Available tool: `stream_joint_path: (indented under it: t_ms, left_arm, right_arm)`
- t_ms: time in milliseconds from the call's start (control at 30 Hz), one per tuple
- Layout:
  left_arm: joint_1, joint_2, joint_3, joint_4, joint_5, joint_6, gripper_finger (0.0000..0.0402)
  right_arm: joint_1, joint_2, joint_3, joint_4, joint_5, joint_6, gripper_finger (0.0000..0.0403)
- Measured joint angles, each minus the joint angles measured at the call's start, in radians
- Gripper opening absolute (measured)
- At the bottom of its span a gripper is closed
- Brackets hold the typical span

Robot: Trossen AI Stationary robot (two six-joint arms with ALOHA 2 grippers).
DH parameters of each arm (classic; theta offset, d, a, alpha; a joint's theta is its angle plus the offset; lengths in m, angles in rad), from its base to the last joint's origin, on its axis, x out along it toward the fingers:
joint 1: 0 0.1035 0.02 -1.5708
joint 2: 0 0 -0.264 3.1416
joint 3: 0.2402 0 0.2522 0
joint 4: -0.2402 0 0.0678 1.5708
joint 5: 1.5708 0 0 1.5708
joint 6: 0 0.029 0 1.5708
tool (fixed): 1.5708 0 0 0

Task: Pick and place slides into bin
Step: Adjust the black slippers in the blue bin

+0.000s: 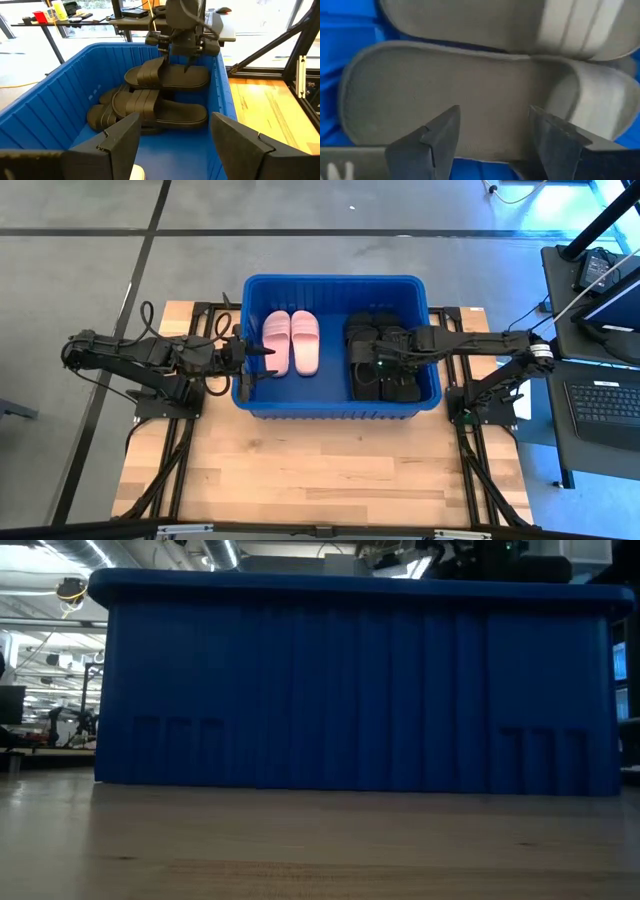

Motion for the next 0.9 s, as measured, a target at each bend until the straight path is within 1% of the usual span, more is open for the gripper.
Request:
stream_joint_path:
  t_ms: [100, 400, 500, 567, 667, 800, 900]
  left_arm:
    - [0.000, 0.000, 0.000, 0.000, 0.000, 0.000, 0.0234]
    - [0.000, 0.000, 0.000, 0.000, 0.000, 0.000, 0.0234]
    - [0.000, 0.000, 0.000, 0.000, 0.000, 0.000, 0.0234]
    - [0.000, 0.000, 0.000, 0.000, 0.000, 0.000, 0.0234]
    - [0.000, 0.000, 0.000, 0.000, -0.001, 0.000, 0.0234]
    - [0.000, 0.000, 0.000, 0.000, -0.001, 0.000, 0.0234]
    - [0.000, 0.000, 0.000, 0.000, -0.001, 0.000, 0.0234]
  right_arm:
    - [0.003, 0.000, 0.028, 0.000, 0.038, 0.011, 0.0234]
    - [0.003, -0.002, 0.045, 0.052, 0.034, 0.003, 0.0234]
    - [0.003, -0.003, 0.045, 0.052, 0.070, 0.014, 0.0234]
    - [0.003, -0.013, 0.045, 0.056, 0.085, 0.034, 0.0234]
    - [0.003, -0.038, 0.045, 0.106, 0.085, 0.037, 0.0234]
    - [-0.006, -0.091, 0.045, 0.192, 0.080, 0.011, 0.0234]
    - [-0.031, -0.127, 0.044, 0.223, 0.073, -0.002, 0.0234]
